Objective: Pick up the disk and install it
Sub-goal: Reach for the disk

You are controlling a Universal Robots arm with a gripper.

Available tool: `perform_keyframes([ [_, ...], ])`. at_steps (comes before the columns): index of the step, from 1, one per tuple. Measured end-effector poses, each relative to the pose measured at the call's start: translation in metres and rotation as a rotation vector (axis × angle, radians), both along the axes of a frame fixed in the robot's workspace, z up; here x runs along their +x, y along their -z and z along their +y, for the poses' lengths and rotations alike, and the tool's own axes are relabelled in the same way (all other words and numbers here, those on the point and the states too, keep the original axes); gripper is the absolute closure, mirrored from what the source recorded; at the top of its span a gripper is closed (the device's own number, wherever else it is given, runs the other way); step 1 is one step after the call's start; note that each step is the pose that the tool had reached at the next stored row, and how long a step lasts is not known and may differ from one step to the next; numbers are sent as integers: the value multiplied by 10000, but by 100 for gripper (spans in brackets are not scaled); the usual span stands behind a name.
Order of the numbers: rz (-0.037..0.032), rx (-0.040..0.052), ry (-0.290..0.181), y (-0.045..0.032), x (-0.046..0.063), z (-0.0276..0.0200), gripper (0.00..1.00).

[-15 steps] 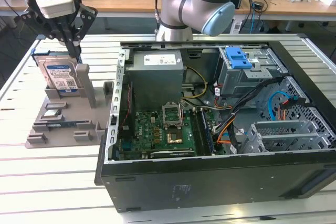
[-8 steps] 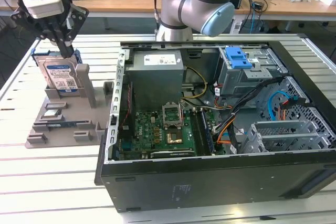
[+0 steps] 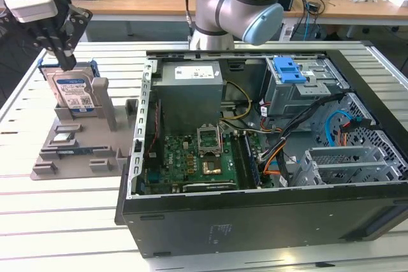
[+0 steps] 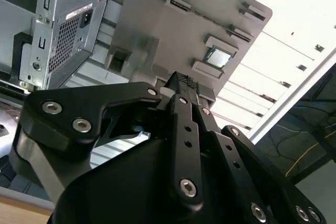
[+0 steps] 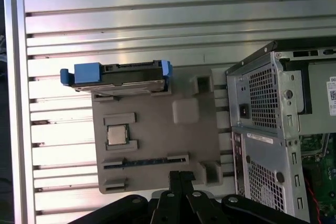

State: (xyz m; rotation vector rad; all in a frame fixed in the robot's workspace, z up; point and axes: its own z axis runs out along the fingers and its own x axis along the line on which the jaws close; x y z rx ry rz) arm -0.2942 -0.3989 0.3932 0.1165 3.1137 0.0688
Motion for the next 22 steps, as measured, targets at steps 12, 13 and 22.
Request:
perform_keyframes([
  [12, 1, 0, 1, 0, -220, 0, 89],
  [13, 0, 0, 0, 0, -240, 0, 89],
  [22, 0, 0, 1, 1, -405, 0, 89],
])
